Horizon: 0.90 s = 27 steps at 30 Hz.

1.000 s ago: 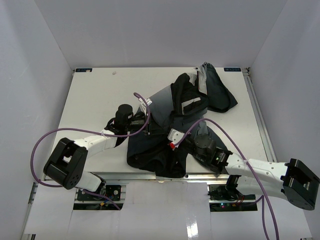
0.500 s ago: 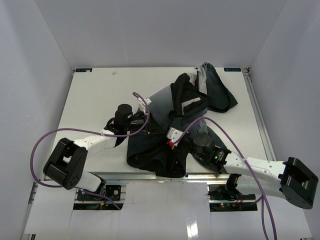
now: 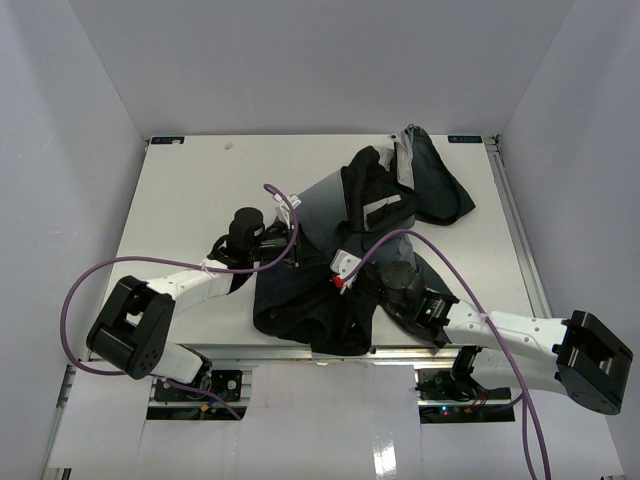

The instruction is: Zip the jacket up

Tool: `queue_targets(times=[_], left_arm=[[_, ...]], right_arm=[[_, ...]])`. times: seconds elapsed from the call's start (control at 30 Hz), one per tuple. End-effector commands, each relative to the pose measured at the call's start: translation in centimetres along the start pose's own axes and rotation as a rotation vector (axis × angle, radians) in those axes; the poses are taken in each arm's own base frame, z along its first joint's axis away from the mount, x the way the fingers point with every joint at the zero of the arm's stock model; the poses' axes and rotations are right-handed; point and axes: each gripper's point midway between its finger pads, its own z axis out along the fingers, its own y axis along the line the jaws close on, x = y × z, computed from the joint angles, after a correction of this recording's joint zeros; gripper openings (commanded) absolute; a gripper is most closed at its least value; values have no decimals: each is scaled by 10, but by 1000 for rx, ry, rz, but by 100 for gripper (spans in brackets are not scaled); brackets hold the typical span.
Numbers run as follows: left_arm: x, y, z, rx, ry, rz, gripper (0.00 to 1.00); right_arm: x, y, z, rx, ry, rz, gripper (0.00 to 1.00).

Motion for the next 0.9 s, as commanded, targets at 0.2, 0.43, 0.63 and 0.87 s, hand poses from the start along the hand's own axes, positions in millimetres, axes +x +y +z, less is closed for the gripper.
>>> queue_targets(times=[0.2, 0.43, 0.63, 0.87], left_arm=[[6, -28, -6, 93, 44, 42, 0], [6, -28, -6, 94, 43, 43, 0], [7, -28, -7, 93, 42, 43, 0], [6, -28, -7, 96, 42, 44, 0]], right_arm=[[-13, -38, 1, 148, -3, 22, 8], [-11, -36, 3, 141, 4, 19, 16], [-10, -36, 3, 147, 11, 20, 24], [-13, -51, -2, 219, 2, 54, 12]])
